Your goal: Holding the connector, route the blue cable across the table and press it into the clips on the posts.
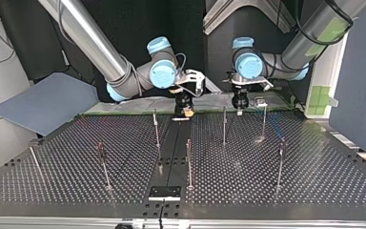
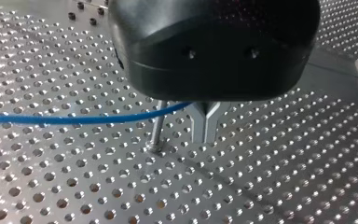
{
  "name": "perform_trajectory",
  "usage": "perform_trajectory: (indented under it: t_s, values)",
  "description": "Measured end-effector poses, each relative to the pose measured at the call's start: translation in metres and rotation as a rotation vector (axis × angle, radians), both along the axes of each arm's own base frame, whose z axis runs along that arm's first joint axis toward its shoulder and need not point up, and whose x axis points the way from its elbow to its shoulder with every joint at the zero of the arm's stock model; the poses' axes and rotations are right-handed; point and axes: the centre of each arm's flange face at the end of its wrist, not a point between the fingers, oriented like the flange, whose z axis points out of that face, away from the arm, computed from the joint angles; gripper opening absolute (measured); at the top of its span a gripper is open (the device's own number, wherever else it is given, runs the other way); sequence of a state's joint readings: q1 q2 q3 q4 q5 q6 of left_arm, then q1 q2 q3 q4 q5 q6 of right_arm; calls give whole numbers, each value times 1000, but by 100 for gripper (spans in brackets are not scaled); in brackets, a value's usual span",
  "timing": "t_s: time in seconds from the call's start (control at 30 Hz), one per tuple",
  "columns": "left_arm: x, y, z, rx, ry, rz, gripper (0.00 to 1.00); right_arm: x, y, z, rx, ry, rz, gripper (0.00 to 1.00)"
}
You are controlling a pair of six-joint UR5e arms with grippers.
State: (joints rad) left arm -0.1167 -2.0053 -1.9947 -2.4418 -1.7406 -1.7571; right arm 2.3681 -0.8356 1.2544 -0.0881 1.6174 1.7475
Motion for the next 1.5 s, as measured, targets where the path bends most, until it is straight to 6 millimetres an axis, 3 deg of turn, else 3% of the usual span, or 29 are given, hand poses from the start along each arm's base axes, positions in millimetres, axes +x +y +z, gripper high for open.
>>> perform_trajectory:
  t_s: [0.47, 0.97, 1.0, 1.03, 1.07, 1.1, 1.13, 1.5]
  values:
    - [43, 13, 27, -13, -75, 5, 0, -11, -20, 2, -8, -13, -22, 0]
    - [79, 15, 11, -3, -28, 14, 0, -22, -49, 15, -31, -40, -44, 0]
    - [79, 15, 11, -3, -27, 14, 52, -22, -50, 15, -32, -41, -44, 0]
    - [80, 15, 11, -2, -26, 15, 68, -22, -51, 16, -34, -42, -44, 0]
    - [80, 15, 11, -2, -24, 16, 68, -23, -52, 16, -34, -43, -45, 0]
    - [80, 15, 11, 0, -21, 18, 94, -23, -53, 17, -34, -43, -45, 0]
    - [79, 15, 11, 2, -16, 22, 100, -24, -53, 17, -34, -44, -46, 0]
    - [68, 14, 11, 22, 56, 50, 100, -29, -61, 16, -34, -42, -56, 0]
